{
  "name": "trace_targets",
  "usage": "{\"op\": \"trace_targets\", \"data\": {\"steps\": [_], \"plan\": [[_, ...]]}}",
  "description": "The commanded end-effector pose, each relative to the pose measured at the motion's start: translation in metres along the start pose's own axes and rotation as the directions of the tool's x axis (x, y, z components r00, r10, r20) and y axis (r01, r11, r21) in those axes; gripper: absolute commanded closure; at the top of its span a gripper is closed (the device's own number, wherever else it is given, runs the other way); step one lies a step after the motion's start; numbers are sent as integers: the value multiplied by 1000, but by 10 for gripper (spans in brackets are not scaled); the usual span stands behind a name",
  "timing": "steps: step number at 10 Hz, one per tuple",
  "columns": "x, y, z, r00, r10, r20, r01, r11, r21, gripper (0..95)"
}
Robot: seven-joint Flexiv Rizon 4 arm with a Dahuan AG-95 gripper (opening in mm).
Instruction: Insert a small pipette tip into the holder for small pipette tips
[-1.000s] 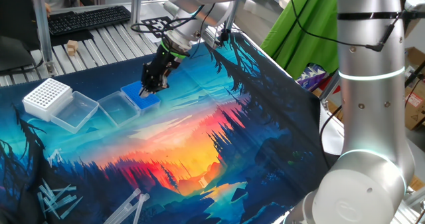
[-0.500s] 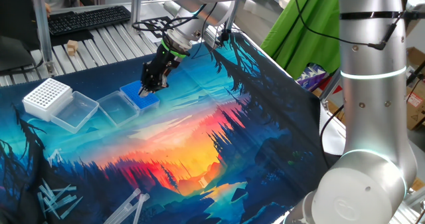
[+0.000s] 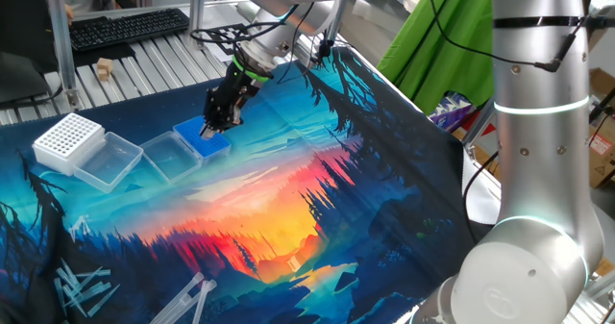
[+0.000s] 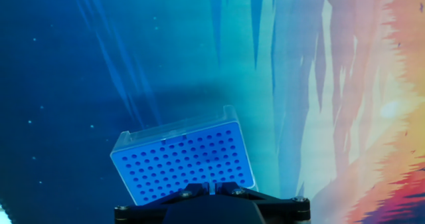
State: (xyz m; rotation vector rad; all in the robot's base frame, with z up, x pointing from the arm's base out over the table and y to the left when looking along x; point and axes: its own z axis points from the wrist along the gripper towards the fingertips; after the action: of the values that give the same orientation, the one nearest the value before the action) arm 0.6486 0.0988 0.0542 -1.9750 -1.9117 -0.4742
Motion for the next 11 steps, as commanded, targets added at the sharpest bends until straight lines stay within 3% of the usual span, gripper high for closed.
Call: {"op": "trace_targets", "data": {"steps": [1,5,11], "plan": [[0,1,0,1000,1,-1,-1,1000,3,950],[-1,3,0,1000,-11,-1,11,1000,25,950],[-3,3,1,1000,-5,-6,5,1000,28,950]]}}
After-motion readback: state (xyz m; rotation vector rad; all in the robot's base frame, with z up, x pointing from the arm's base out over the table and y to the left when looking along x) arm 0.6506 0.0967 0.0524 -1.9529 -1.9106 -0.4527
